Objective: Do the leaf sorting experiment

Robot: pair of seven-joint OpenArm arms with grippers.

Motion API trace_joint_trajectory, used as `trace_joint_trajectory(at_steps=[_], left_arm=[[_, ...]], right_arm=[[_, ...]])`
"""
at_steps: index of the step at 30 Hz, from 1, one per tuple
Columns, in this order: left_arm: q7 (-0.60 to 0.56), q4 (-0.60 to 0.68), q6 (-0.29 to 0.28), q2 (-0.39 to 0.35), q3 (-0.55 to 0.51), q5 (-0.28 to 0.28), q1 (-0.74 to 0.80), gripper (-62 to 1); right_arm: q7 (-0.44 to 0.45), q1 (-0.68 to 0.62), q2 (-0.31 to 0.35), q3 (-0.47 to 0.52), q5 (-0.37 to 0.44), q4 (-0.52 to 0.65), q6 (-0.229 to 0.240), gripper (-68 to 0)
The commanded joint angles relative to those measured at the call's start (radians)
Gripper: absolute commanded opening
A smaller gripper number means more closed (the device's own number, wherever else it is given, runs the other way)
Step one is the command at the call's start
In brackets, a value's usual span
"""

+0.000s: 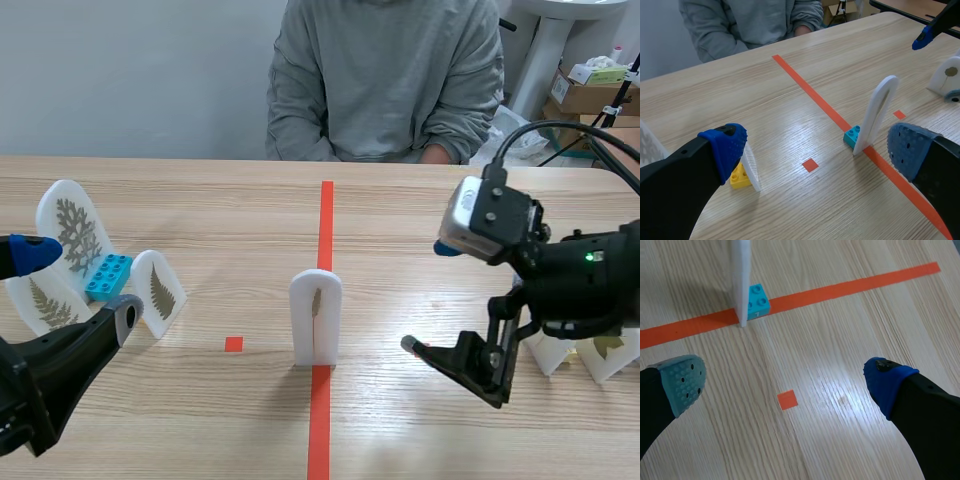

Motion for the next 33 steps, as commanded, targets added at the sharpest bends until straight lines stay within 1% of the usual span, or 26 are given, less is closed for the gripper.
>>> trace_joint_trajectory(at_steps=[1, 4, 9, 13, 15, 18, 20, 22, 28, 33], left_arm=[[-0.013, 0.021, -0.001, 0.005, 0.005, -0.006, -0.006, -0.7], [-0.013, 0.021, -0.001, 0.005, 0.005, -0.006, -0.006, -0.6], [-0.014, 0.021, -0.001, 0.005, 0.005, -0.006, -0.006, -0.7], [-0.013, 0.021, -0.001, 0.006, 0.005, -0.006, -0.014, -0.7], [-0.013, 0.021, -0.001, 0.01, 0.005, -0.006, -0.02, -0.7], [-0.013, 0.021, -0.002, 0.011, 0.005, -0.006, -0.023, -0.7], [-0.013, 0.021, -0.002, 0.011, 0.005, -0.006, -0.023, -0.7], [-0.013, 0.021, -0.002, 0.011, 0.005, -0.006, -0.023, -0.7], [-0.014, 0.021, -0.002, 0.011, 0.005, -0.006, -0.023, -0.7], [-0.014, 0.021, -0.002, 0.011, 0.005, -0.006, -0.023, -0.7]], right_arm=[[0.016, 0.034, 0.017, -0.011, -0.006, -0.003, 0.01, 0.4], [0.05, 0.082, 0.01, -0.069, -0.046, -0.05, 0.01, 0.4], [0.164, 0.161, -0.005, -0.146, -0.127, -0.149, 0.01, 0.4], [0.28, 0.199, -0.038, -0.162, -0.132, -0.232, 0.01, 0.4], [0.309, 0.211, -0.061, -0.162, -0.138, -0.267, 0.01, 0.4], [0.315, 0.219, -0.091, -0.163, -0.163, -0.306, 0.01, 0.4], [0.34, 0.219, -0.104, -0.163, -0.173, -0.326, 0.01, 0.4], [0.355, 0.219, -0.116, -0.163, -0.176, -0.342, 0.01, 0.4], [0.357, 0.219, -0.155, -0.172, -0.178, -0.365, 0.01, 0.4], [0.356, 0.219, -0.183, -0.224, -0.181, -0.366, -0.04, 0.4]])
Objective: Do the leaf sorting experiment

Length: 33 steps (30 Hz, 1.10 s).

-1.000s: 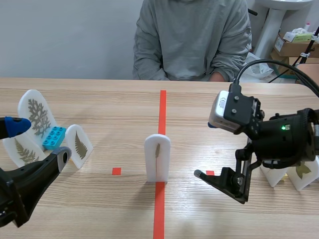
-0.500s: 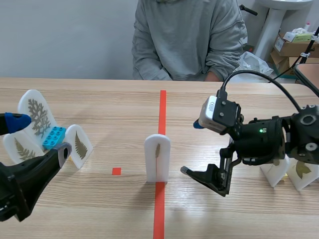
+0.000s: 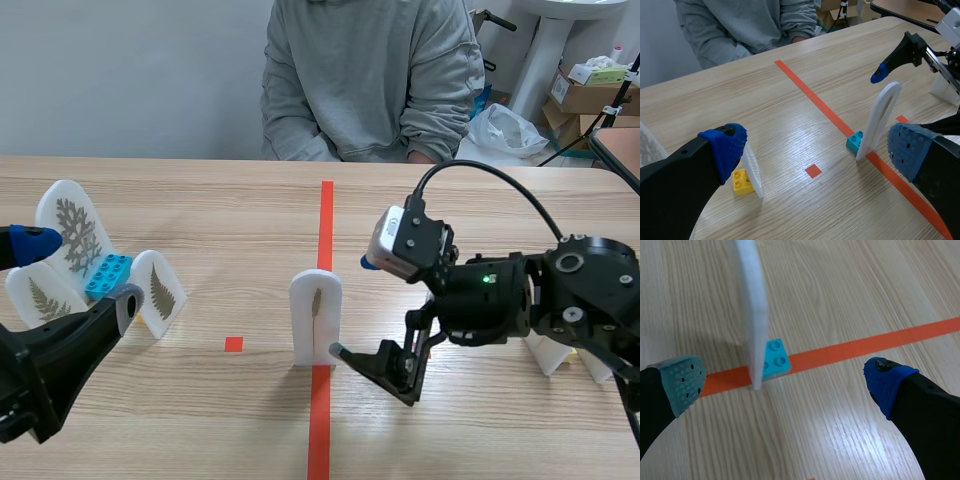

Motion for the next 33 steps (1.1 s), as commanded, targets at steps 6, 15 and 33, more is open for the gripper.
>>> trace_joint_trajectory(at_steps=[6, 15, 33], left_arm=[[-0.014, 0.021, -0.002, 0.008, 0.005, -0.006, -0.003, -0.7], [-0.014, 0.021, -0.002, 0.008, 0.005, -0.006, -0.003, -0.7], [-0.013, 0.021, -0.002, 0.008, 0.005, -0.006, -0.02, -0.7]], right_arm=[[0.011, 0.013, -0.038, -0.075, -0.067, 0.005, -0.068, 0.4], [0.011, 0.013, -0.043, -0.129, -0.097, -0.004, -0.13, 0.4], [0.02, 0.012, -0.043, -0.136, -0.095, -0.005, -0.13, -34.6]])
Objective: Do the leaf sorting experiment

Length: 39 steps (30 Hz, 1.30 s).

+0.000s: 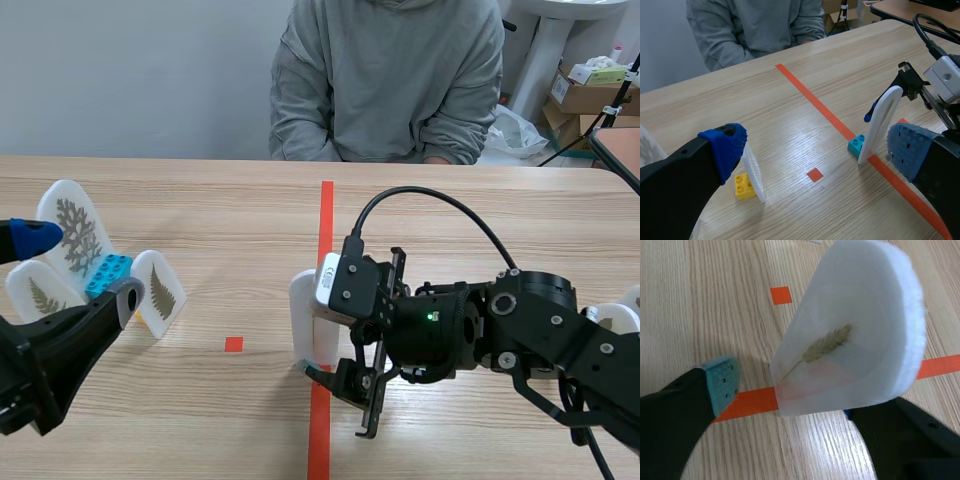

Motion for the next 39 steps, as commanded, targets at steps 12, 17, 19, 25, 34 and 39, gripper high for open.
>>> trace_joint_trajectory(at_steps=[12, 17, 19, 25, 34, 39], left_arm=[[-0.014, 0.021, -0.002, 0.008, 0.005, -0.006, -0.003, -0.6], [-0.013, 0.021, -0.002, 0.008, 0.005, -0.006, -0.003, -0.7], [-0.013, 0.021, -0.002, 0.008, 0.005, -0.006, -0.003, -0.7], [-0.013, 0.021, -0.002, 0.008, 0.005, -0.006, -0.003, -0.7], [-0.013, 0.021, -0.002, 0.008, 0.005, -0.006, -0.003, -0.7], [-0.013, 0.021, -0.002, 0.008, 0.005, -0.006, -0.003, -0.7]], right_arm=[[0.043, 0.012, -0.023, 0.001, 0.015, 0.001, 0.0, -51.0], [0.039, 0.012, -0.027, 0.001, 0.015, 0.001, 0.0, -56.8], [0.031, 0.012, -0.027, 0.001, 0.015, 0.001, 0.0, -59.0], [0.028, 0.012, -0.027, 0.001, 0.015, 0.001, 0.0, -63.0], [0.029, 0.012, -0.027, 0.002, 0.016, 0.001, 0.0, -62.9], [0.029, 0.012, -0.027, 0.025, 0.029, 0.009, 0.0, -62.9]])
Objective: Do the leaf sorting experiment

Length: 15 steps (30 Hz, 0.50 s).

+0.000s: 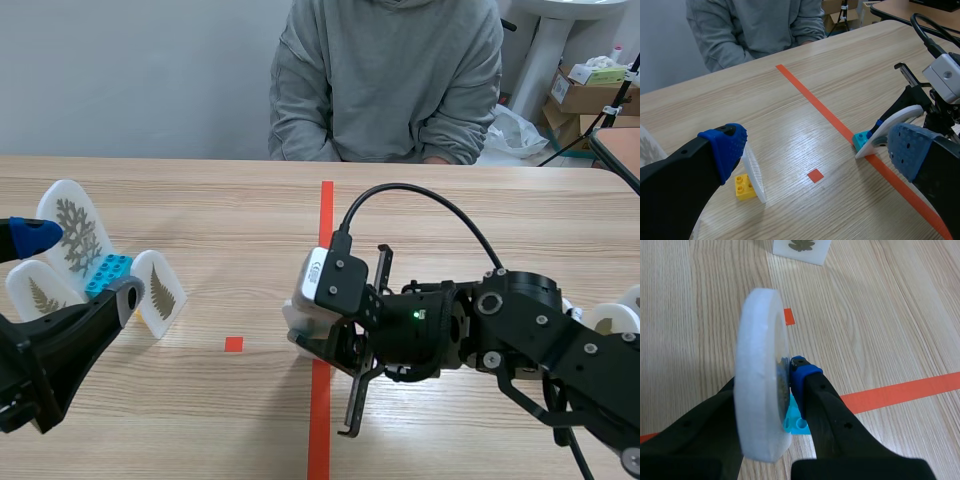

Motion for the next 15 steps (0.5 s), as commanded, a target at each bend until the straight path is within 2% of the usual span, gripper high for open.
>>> trace_joint_trajectory(at_steps=[1, 5, 10, 15], left_arm=[[-0.013, 0.021, -0.002, 0.008, 0.005, -0.006, -0.003, -0.7], [-0.013, 0.021, -0.002, 0.008, 0.005, -0.006, -0.003, -0.7], [-0.013, 0.021, -0.002, 0.008, 0.005, -0.006, -0.003, -0.7], [-0.013, 0.021, -0.002, 0.008, 0.005, -0.006, -0.003, -0.7]], right_arm=[[0.011, 0.011, 0.005, 0.033, 0.04, 0.01, -0.001, -62.9], [-0.016, 0.005, 0.005, 0.104, 0.129, 0.01, -0.001, -62.9], [-0.064, -0.021, 0.005, 0.232, 0.264, 0.01, -0.001, -62.9], [-0.119, -0.053, 0.006, 0.357, 0.364, 0.01, 0.0, -62.9]])
